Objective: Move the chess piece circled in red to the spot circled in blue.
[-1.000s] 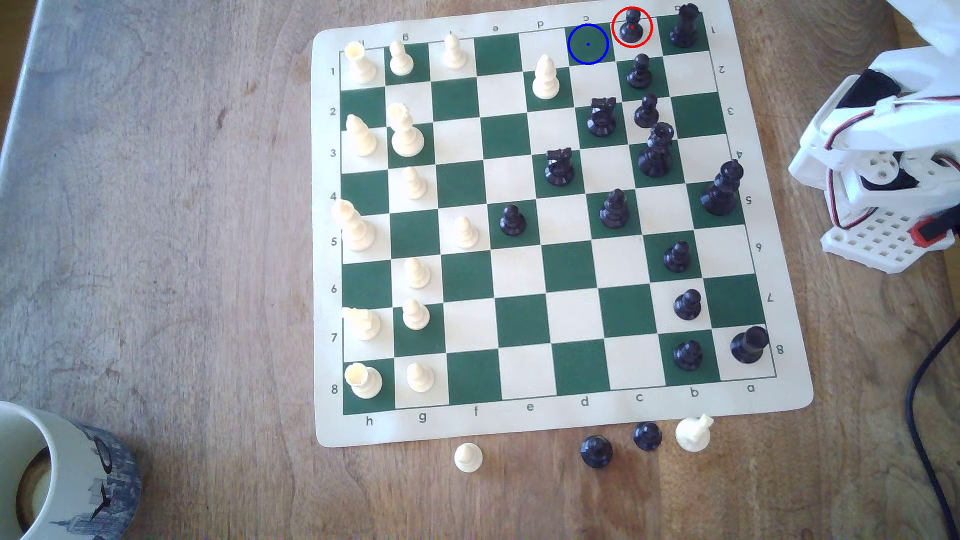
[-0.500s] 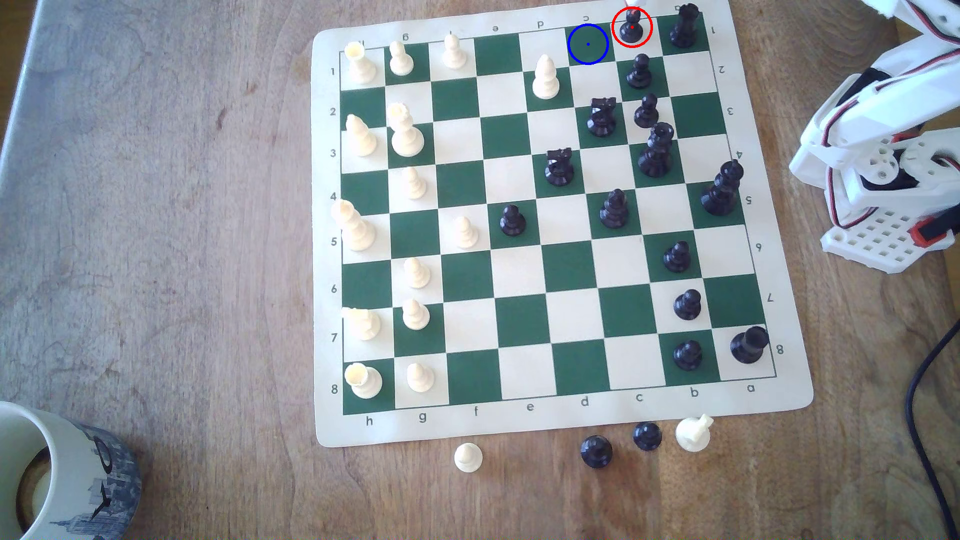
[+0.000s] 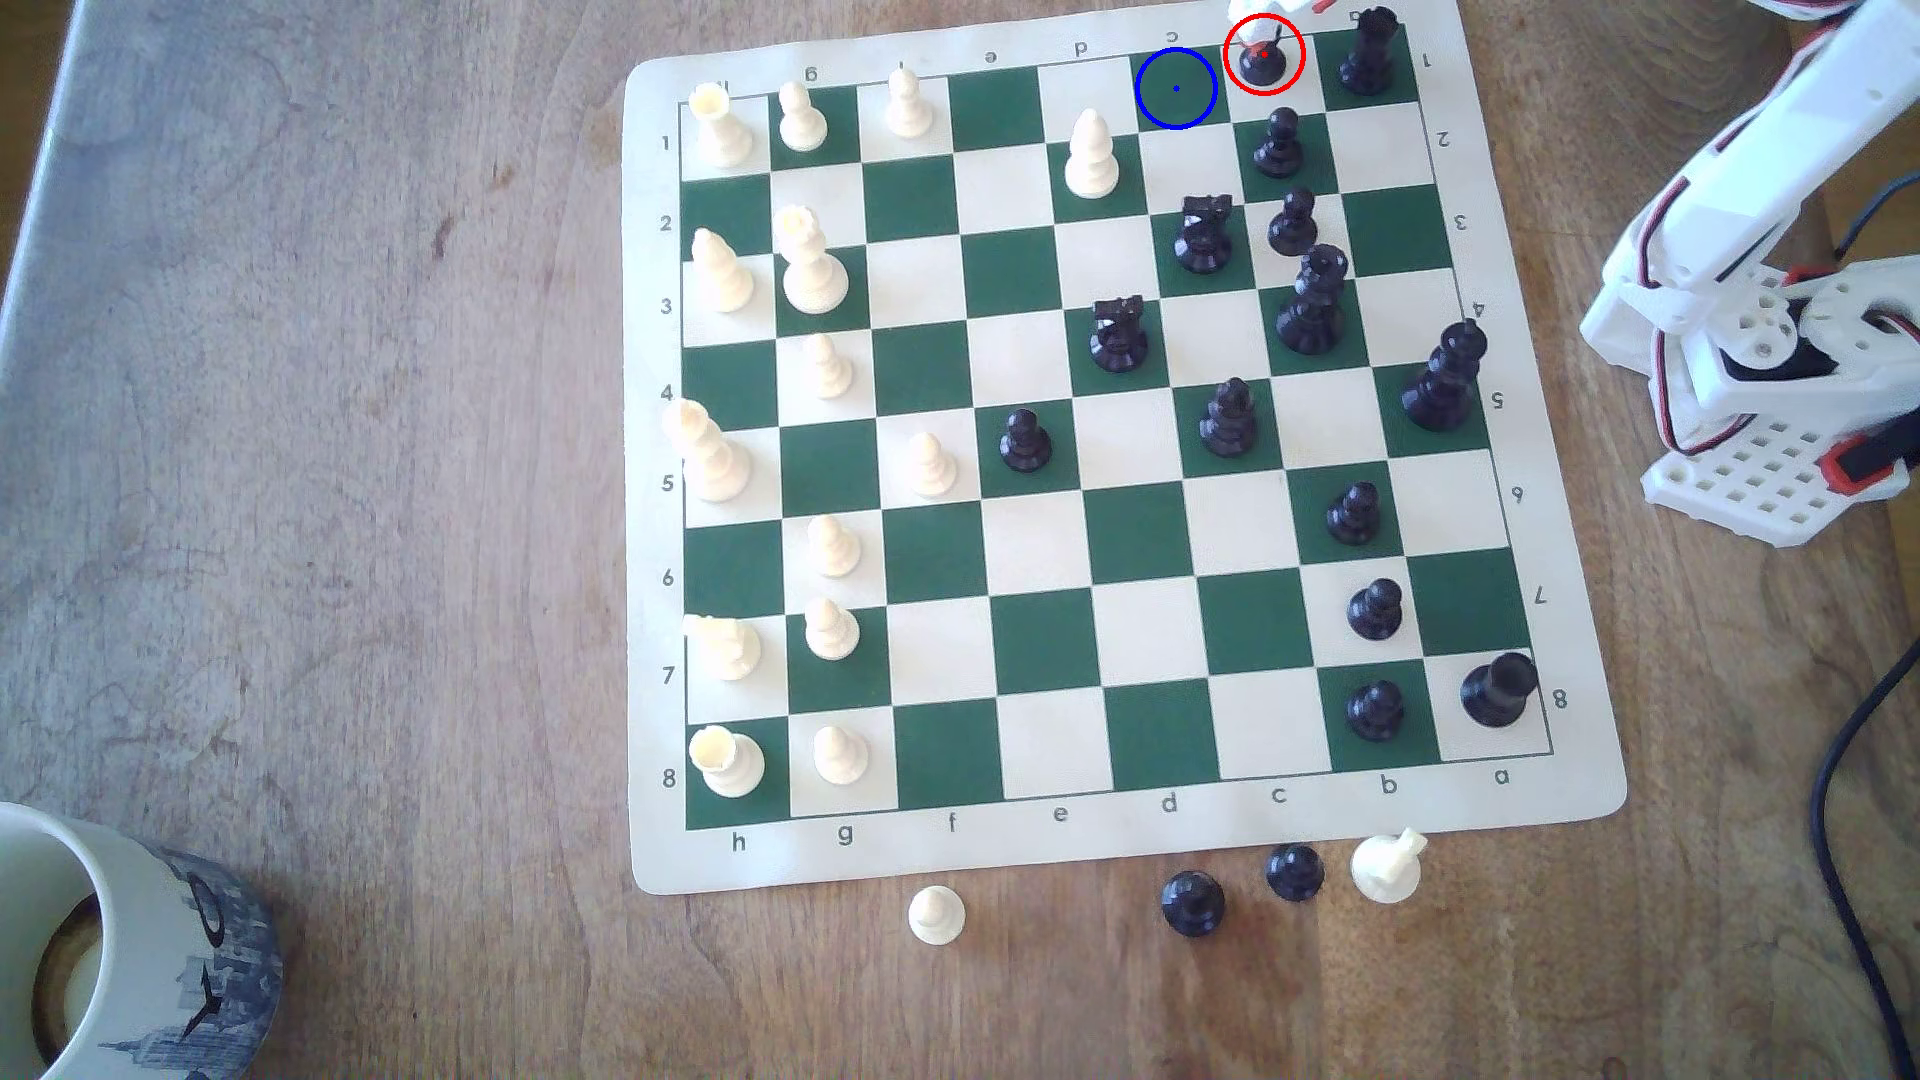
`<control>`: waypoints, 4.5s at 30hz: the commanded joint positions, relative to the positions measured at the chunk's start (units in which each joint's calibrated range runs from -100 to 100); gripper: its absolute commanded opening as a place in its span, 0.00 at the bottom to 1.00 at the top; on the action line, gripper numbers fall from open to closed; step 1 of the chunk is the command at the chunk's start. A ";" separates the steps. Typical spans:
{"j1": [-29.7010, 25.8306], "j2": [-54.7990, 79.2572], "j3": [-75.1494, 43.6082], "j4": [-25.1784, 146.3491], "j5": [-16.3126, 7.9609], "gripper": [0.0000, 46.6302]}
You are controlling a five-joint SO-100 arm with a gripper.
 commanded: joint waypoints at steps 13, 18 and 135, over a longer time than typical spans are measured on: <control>-0.92 1.87 -2.49 -4.29 0.15 0.28; -0.06 1.70 -2.31 -4.54 0.49 0.29; -7.65 -15.70 10.47 -9.13 2.83 0.33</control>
